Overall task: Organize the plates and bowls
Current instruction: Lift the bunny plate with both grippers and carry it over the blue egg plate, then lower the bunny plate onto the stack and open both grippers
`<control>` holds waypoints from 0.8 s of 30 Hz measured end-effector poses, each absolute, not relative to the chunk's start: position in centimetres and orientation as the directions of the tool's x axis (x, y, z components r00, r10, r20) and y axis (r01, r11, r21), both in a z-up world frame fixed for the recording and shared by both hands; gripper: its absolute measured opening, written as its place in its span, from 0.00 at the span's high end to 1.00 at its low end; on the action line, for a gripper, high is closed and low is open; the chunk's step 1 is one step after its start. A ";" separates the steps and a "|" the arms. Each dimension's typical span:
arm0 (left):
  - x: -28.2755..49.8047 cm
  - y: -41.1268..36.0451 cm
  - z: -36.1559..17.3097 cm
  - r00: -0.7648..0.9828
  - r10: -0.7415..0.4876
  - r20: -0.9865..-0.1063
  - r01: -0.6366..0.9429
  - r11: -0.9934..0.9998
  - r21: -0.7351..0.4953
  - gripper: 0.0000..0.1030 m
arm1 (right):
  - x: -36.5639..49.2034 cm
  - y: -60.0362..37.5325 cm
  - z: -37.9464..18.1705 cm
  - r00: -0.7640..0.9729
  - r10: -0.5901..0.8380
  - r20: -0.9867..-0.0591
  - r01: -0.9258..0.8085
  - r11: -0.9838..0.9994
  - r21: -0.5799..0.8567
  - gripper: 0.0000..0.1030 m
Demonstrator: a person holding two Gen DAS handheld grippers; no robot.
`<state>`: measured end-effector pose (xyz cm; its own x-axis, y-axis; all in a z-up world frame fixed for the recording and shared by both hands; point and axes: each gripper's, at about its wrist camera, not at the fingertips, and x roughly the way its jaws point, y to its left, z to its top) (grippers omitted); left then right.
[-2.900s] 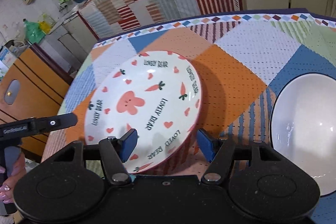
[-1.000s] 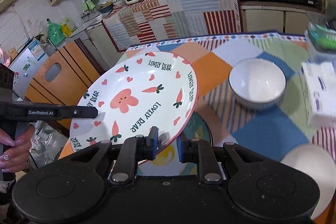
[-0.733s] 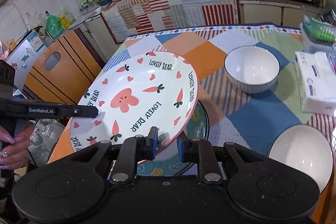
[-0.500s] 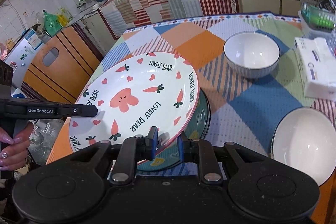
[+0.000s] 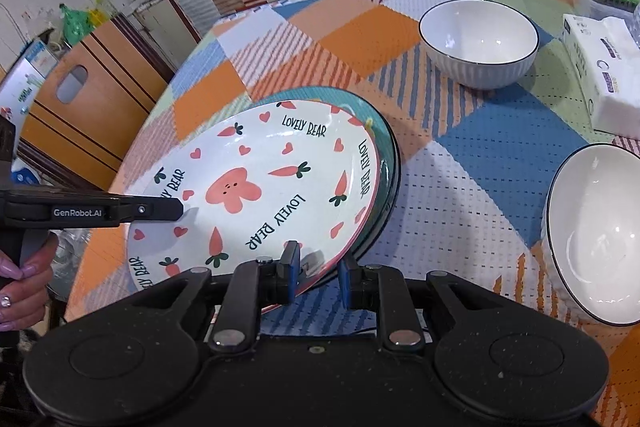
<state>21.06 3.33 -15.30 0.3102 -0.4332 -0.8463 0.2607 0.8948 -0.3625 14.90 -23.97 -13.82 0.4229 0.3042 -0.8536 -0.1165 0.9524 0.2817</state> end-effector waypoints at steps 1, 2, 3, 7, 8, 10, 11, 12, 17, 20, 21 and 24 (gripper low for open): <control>21.1 3.2 -15.5 0.309 -0.430 -0.849 0.262 0.896 -0.358 0.85 | 15.0 -23.9 -14.0 0.420 0.299 -0.857 -0.116 0.954 0.276 0.76; 21.1 3.2 -15.6 0.308 -0.426 -0.850 0.265 0.897 -0.354 0.85 | 15.0 -23.8 -14.2 0.418 0.293 -0.860 -0.115 0.956 0.270 0.76; 21.1 3.1 -15.7 0.309 -0.422 -0.852 0.266 0.899 -0.349 0.84 | 15.0 -23.8 -14.4 0.416 0.285 -0.863 -0.116 0.958 0.261 0.76; 21.1 3.0 -16.1 0.315 -0.407 -0.858 0.267 0.905 -0.331 0.81 | 15.3 -23.1 -14.3 0.428 0.259 -0.866 -0.146 0.965 0.217 0.76; 21.2 3.0 -16.3 0.312 -0.406 -0.859 0.264 0.905 -0.332 0.80 | 15.4 -22.9 -14.3 0.430 0.253 -0.867 -0.154 0.966 0.206 0.76; 21.2 3.1 -16.4 0.311 -0.411 -0.857 0.261 0.904 -0.338 0.80 | 15.5 -22.7 -14.2 0.433 0.240 -0.869 -0.162 0.969 0.187 0.76; 21.2 3.1 -16.4 0.311 -0.411 -0.857 0.262 0.904 -0.338 0.80 | 15.5 -22.6 -14.1 0.435 0.233 -0.869 -0.163 0.970 0.179 0.76; 21.2 3.0 -16.4 0.310 -0.411 -0.857 0.262 0.904 -0.339 0.80 | 15.5 -22.6 -14.1 0.436 0.228 -0.870 -0.160 0.972 0.174 0.76; 20.8 2.4 -16.5 0.305 -0.409 -0.860 0.281 0.901 -0.329 0.79 | 15.4 -21.2 -14.1 0.435 0.122 -0.892 -0.165 0.985 0.054 0.71; 20.6 2.1 -16.4 0.310 -0.398 -0.864 0.292 0.904 -0.312 0.77 | 15.4 -20.3 -13.9 0.440 0.066 -0.896 -0.166 0.986 -0.009 0.70; 20.6 2.0 -16.4 0.310 -0.397 -0.864 0.296 0.904 -0.309 0.77 | 15.5 -20.2 -13.9 0.438 0.057 -0.897 -0.164 0.986 -0.017 0.70; 20.6 1.9 -16.3 0.306 -0.389 -0.869 0.292 0.907 -0.303 0.77 | 15.7 -19.7 -14.0 0.439 0.016 -0.899 -0.165 0.984 -0.063 0.68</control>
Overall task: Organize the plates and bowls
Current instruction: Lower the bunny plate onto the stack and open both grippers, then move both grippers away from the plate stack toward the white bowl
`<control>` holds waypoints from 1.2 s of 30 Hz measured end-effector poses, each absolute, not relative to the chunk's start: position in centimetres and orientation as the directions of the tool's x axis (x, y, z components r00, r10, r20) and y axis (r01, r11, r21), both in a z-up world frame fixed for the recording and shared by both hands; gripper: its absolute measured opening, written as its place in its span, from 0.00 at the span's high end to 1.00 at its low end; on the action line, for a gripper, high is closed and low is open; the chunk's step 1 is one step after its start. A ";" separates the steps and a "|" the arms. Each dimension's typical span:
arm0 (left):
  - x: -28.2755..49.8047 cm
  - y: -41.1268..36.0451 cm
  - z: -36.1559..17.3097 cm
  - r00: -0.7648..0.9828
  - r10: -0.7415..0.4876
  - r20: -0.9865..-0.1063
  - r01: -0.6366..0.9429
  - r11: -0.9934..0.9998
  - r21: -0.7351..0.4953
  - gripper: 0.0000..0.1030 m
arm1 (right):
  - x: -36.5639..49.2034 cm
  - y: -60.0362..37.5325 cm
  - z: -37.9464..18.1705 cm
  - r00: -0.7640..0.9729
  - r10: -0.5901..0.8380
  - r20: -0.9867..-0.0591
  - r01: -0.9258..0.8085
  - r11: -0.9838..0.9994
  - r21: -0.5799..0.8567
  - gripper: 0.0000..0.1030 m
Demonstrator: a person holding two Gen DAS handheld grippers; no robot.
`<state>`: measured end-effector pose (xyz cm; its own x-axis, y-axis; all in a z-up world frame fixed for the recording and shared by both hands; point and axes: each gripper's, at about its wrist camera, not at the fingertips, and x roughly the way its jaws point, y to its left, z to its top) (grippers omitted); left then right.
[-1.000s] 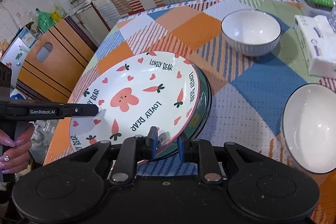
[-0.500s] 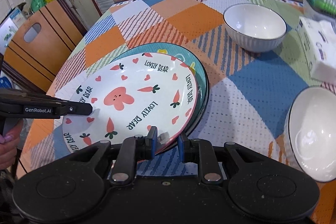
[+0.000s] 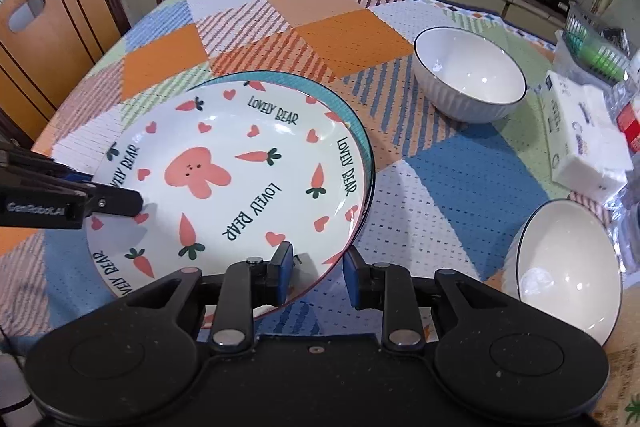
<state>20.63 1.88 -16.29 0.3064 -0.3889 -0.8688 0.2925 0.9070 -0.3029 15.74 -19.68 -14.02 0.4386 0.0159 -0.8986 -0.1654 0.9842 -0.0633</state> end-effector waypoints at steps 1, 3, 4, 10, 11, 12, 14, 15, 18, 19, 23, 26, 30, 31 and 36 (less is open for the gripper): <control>20.7 1.9 -16.3 0.309 -0.386 -0.869 0.284 0.910 -0.303 0.77 | 15.8 -19.3 -14.1 0.441 -0.002 -0.897 -0.174 0.981 -0.088 0.68; 20.5 1.7 -16.3 0.329 -0.370 -0.869 0.295 0.914 -0.278 0.77 | 16.0 -18.5 -14.2 0.453 -0.052 -0.890 -0.192 0.969 -0.155 0.65; 20.4 1.6 -16.2 0.341 -0.357 -0.870 0.299 0.918 -0.260 0.77 | 16.0 -18.1 -14.3 0.460 -0.076 -0.885 -0.200 0.962 -0.186 0.64; 20.1 1.4 -15.8 0.364 -0.323 -0.874 0.301 0.928 -0.217 0.76 | 16.2 -17.6 -14.6 0.482 -0.118 -0.868 -0.202 0.949 -0.241 0.64; 20.1 1.3 -15.7 0.362 -0.321 -0.875 0.304 0.928 -0.214 0.76 | 16.2 -17.6 -14.6 0.482 -0.115 -0.869 -0.201 0.950 -0.237 0.64; 20.1 1.3 -15.5 0.356 -0.320 -0.878 0.306 0.928 -0.214 0.76 | 16.2 -17.7 -14.5 0.481 -0.110 -0.870 -0.201 0.952 -0.232 0.65; 20.0 1.3 -15.1 0.342 -0.326 -0.881 0.308 0.925 -0.222 0.76 | 16.0 -17.9 -14.0 0.474 -0.092 -0.876 -0.199 0.957 -0.209 0.66; 19.9 1.3 -14.7 0.340 -0.332 -0.880 0.310 0.923 -0.229 0.76 | 15.8 -18.1 -13.5 0.474 -0.075 -0.877 -0.192 0.964 -0.186 0.66; 19.6 1.0 -13.2 0.345 -0.347 -0.872 0.327 0.916 -0.235 0.76 | 15.6 -18.9 -11.5 0.483 -0.024 -0.875 -0.182 0.975 -0.128 0.66; 19.5 0.9 -12.6 0.345 -0.352 -0.870 0.332 0.913 -0.238 0.76 | 15.5 -19.2 -10.7 0.491 -0.015 -0.871 -0.179 0.977 -0.118 0.66; 19.0 0.5 -10.6 0.344 -0.383 -0.857 0.341 0.902 -0.266 0.76 | 14.9 -20.1 -7.8 0.519 0.011 -0.855 -0.172 0.981 -0.092 0.66; 18.4 -0.8 -9.4 0.374 -0.359 -0.855 0.366 0.904 -0.219 0.75 | 14.4 -20.7 -6.0 0.526 0.016 -0.850 -0.220 0.968 -0.117 0.64; 18.1 -2.1 -8.0 0.359 -0.383 -0.851 0.388 0.890 -0.237 0.71 | 13.8 -21.6 -4.1 0.572 -0.039 -0.820 -0.299 0.920 -0.252 0.53; 18.1 -2.4 -7.6 0.356 -0.384 -0.852 0.393 0.889 -0.236 0.68 | 13.7 -22.0 -3.8 0.575 -0.043 -0.817 -0.302 0.917 -0.261 0.52; 18.1 -3.4 -4.2 0.346 -0.414 -0.842 0.453 0.859 -0.237 0.51 | 13.8 -24.3 -2.4 0.552 -0.037 -0.833 -0.282 0.932 -0.228 0.38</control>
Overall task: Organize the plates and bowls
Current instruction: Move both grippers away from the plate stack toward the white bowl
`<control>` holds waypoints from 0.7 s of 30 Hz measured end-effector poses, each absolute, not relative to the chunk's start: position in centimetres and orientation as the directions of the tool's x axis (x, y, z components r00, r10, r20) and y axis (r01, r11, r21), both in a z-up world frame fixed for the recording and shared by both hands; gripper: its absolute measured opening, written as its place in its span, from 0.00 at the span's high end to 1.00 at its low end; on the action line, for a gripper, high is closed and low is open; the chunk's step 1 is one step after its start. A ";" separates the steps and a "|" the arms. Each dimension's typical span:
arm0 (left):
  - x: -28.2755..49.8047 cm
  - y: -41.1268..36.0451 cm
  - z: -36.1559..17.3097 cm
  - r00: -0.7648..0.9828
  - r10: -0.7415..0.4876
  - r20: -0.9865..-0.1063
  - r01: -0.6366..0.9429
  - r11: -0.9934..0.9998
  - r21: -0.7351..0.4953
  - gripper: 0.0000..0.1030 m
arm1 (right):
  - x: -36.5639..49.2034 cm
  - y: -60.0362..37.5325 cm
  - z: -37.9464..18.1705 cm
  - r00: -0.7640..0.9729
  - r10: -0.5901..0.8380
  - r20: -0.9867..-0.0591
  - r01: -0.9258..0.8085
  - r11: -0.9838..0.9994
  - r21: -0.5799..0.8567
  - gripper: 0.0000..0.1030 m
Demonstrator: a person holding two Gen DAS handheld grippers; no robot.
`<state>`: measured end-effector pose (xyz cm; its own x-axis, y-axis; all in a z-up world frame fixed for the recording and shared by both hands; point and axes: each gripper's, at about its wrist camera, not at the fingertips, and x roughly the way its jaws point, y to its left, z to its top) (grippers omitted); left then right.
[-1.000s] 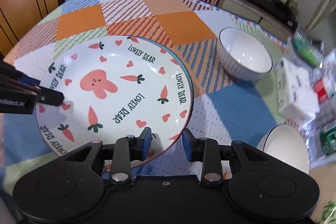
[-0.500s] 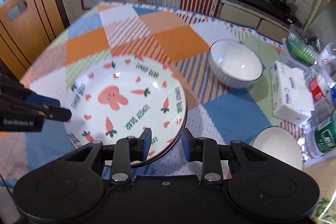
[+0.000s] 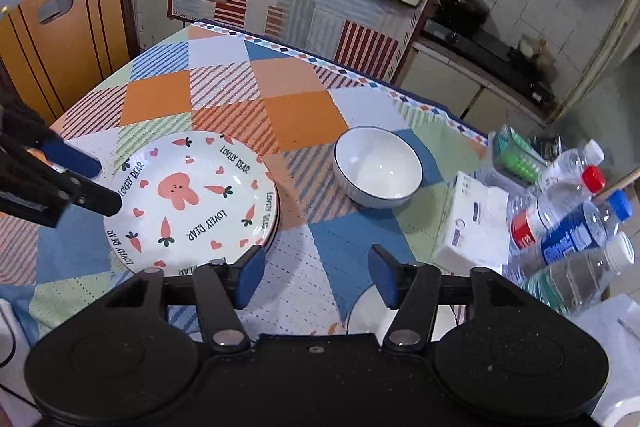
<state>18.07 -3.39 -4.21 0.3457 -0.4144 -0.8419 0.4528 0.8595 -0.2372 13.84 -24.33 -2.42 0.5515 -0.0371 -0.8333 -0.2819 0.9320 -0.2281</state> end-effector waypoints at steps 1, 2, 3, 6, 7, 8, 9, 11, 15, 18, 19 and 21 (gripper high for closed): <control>18.1 -3.7 -3.4 0.352 -0.417 -0.838 0.468 0.854 -0.228 0.47 | 13.9 -24.6 -2.2 0.552 -0.034 -0.833 -0.285 0.932 -0.226 0.36; 18.2 -4.0 -2.8 0.360 -0.415 -0.835 0.482 0.849 -0.215 0.41 | 13.9 -24.8 -2.0 0.560 -0.034 -0.828 -0.283 0.931 -0.230 0.31; 18.3 -4.3 -2.2 0.370 -0.412 -0.833 0.494 0.846 -0.200 0.37 | 13.9 -25.0 -1.8 0.572 -0.036 -0.820 -0.278 0.931 -0.235 0.27; 18.9 -5.3 -0.9 0.396 -0.401 -0.826 0.516 0.842 -0.161 0.25 | 14.2 -25.7 -1.3 0.596 -0.041 -0.802 -0.256 0.937 -0.239 0.20; 19.1 -5.6 -0.6 0.398 -0.401 -0.825 0.525 0.837 -0.154 0.24 | 14.4 -26.0 -1.3 0.604 -0.045 -0.796 -0.251 0.937 -0.244 0.14; 19.3 -5.9 -0.3 0.397 -0.408 -0.822 0.533 0.832 -0.155 0.23 | 14.5 -26.2 -1.4 0.613 -0.050 -0.788 -0.248 0.935 -0.252 0.03; 19.6 -6.1 0.0 0.398 -0.418 -0.817 0.538 0.827 -0.161 0.22 | 14.7 -26.5 -1.6 0.622 -0.054 -0.781 -0.250 0.931 -0.264 0.02; 20.1 -6.7 0.4 0.411 -0.425 -0.806 0.542 0.825 -0.159 0.11 | 15.5 -27.2 -2.5 0.625 -0.067 -0.778 -0.260 0.922 -0.288 0.02; 22.0 -8.1 -0.1 0.440 -0.396 -0.806 0.534 0.837 -0.120 0.06 | 17.6 -29.0 -4.1 0.609 -0.036 -0.793 -0.252 0.939 -0.236 0.02; 24.8 -9.0 -1.7 0.416 -0.378 -0.827 0.515 0.847 -0.128 0.06 | 19.5 -30.0 -5.3 0.606 0.054 -0.794 -0.272 0.952 -0.143 0.02; 25.8 -9.2 -2.4 0.405 -0.378 -0.833 0.508 0.850 -0.139 0.06 | 20.1 -30.2 -5.8 0.604 0.077 -0.793 -0.278 0.953 -0.119 0.02; 27.9 -9.3 -3.9 0.387 -0.401 -0.830 0.487 0.854 -0.185 0.06 | 21.6 -30.4 -7.0 0.600 0.106 -0.793 -0.281 0.956 -0.085 0.02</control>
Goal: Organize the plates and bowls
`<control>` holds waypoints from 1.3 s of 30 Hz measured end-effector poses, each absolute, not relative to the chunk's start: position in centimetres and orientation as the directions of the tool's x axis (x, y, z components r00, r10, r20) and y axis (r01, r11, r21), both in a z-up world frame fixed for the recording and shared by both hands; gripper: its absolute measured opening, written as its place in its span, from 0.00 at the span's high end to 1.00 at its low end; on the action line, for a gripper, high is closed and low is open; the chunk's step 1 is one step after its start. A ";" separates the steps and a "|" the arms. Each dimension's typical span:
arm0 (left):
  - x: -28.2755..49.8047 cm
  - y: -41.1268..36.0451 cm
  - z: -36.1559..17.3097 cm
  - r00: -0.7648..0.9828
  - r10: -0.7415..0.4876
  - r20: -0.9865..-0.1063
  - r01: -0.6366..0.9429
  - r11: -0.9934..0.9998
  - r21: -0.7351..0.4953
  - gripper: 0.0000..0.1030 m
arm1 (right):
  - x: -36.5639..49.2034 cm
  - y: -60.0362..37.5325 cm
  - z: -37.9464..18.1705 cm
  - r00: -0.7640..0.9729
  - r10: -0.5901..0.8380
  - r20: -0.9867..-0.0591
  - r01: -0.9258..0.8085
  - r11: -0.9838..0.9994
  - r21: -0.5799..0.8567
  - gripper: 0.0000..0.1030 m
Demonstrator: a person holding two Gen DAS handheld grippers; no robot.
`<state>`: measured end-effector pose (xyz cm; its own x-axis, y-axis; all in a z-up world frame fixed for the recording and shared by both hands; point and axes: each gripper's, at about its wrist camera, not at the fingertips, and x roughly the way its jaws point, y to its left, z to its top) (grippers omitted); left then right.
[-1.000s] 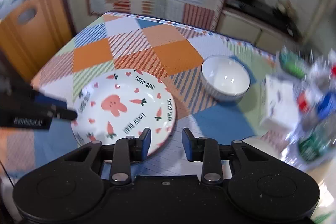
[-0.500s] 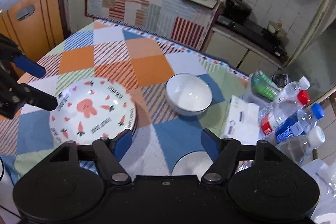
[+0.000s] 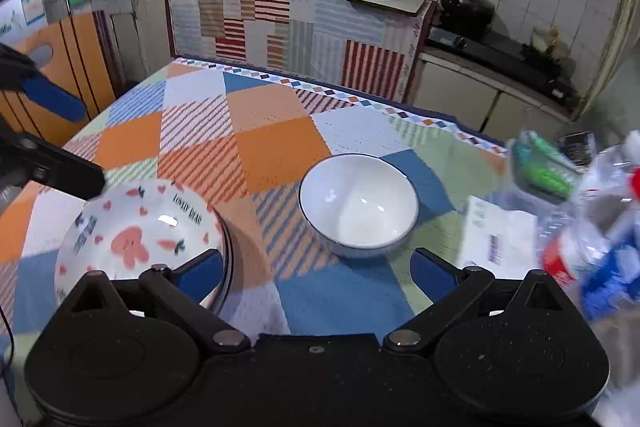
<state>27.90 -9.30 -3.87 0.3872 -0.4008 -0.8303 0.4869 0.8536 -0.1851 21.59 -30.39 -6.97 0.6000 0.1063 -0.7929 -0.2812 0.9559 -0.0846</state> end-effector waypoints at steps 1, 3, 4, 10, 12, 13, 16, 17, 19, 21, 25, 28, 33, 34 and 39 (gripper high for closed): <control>28.9 -9.4 -4.7 0.377 -0.410 -0.830 0.471 0.857 -0.209 0.06 | 22.3 -30.4 -7.5 0.593 0.116 -0.797 -0.283 0.956 -0.072 0.02; 30.9 -9.4 -6.2 0.373 -0.435 -0.819 0.440 0.860 -0.257 0.06 | 23.8 -30.8 -8.7 0.571 0.131 -0.810 -0.272 0.962 -0.036 0.02; 31.7 -9.5 -7.0 0.379 -0.445 -0.811 0.423 0.863 -0.275 0.06 | 24.6 -30.9 -9.5 0.556 0.133 -0.820 -0.260 0.965 -0.020 0.02; 35.8 -11.2 -11.2 0.341 -0.515 -0.786 0.348 0.846 -0.403 0.09 | 28.2 -31.8 -13.7 0.486 0.082 -0.870 -0.181 0.983 -0.009 0.03; 36.4 -12.7 -12.3 0.331 -0.518 -0.789 0.366 0.841 -0.399 0.09 | 29.1 -32.4 -14.6 0.469 0.090 -0.879 -0.151 0.988 0.020 0.04; 36.6 -13.6 -12.8 0.323 -0.520 -0.791 0.393 0.834 -0.388 0.09 | 29.4 -32.5 -14.9 0.467 0.093 -0.880 -0.141 0.990 0.030 0.04; 37.4 -15.8 -14.2 0.326 -0.528 -0.784 0.431 0.821 -0.374 0.09 | 30.3 -32.5 -15.9 0.455 0.087 -0.886 -0.131 0.991 0.030 0.04; 37.7 -16.1 -14.6 0.329 -0.531 -0.781 0.421 0.823 -0.382 0.10 | 30.5 -32.6 -16.2 0.453 0.084 -0.887 -0.128 0.991 0.029 0.04; 38.4 -16.3 -15.3 0.326 -0.565 -0.758 0.398 0.809 -0.433 0.17 | 30.9 -32.7 -16.7 0.451 0.083 -0.889 -0.122 0.992 0.031 0.04; 39.1 -16.5 -16.1 0.306 -0.592 -0.745 0.371 0.795 -0.479 0.38 | 31.3 -32.9 -17.0 0.450 0.073 -0.890 -0.111 0.993 0.025 0.04; 40.0 -16.7 -17.6 0.267 -0.620 -0.738 0.333 0.778 -0.533 0.71 | 31.4 -32.8 -17.4 0.451 0.071 -0.890 -0.115 0.993 0.021 0.07; 40.1 -16.7 -18.3 0.238 -0.632 -0.737 0.316 0.768 -0.557 0.85 | 31.7 -32.5 -17.7 0.448 0.063 -0.892 -0.124 0.992 0.008 0.08; 39.6 -16.2 -17.4 0.248 -0.610 -0.753 0.324 0.784 -0.529 0.85 | 31.9 -32.6 -17.4 0.448 0.084 -0.890 -0.110 0.993 0.038 0.14; 39.5 -15.9 -17.1 0.250 -0.603 -0.758 0.326 0.789 -0.520 0.85 | 31.9 -32.5 -17.3 0.449 0.097 -0.888 -0.114 0.992 0.051 0.14; 39.6 -13.4 -15.3 0.290 -0.585 -0.758 0.320 0.805 -0.499 0.85 | 31.8 -30.8 -16.2 0.480 0.142 -0.866 -0.145 0.986 0.082 0.14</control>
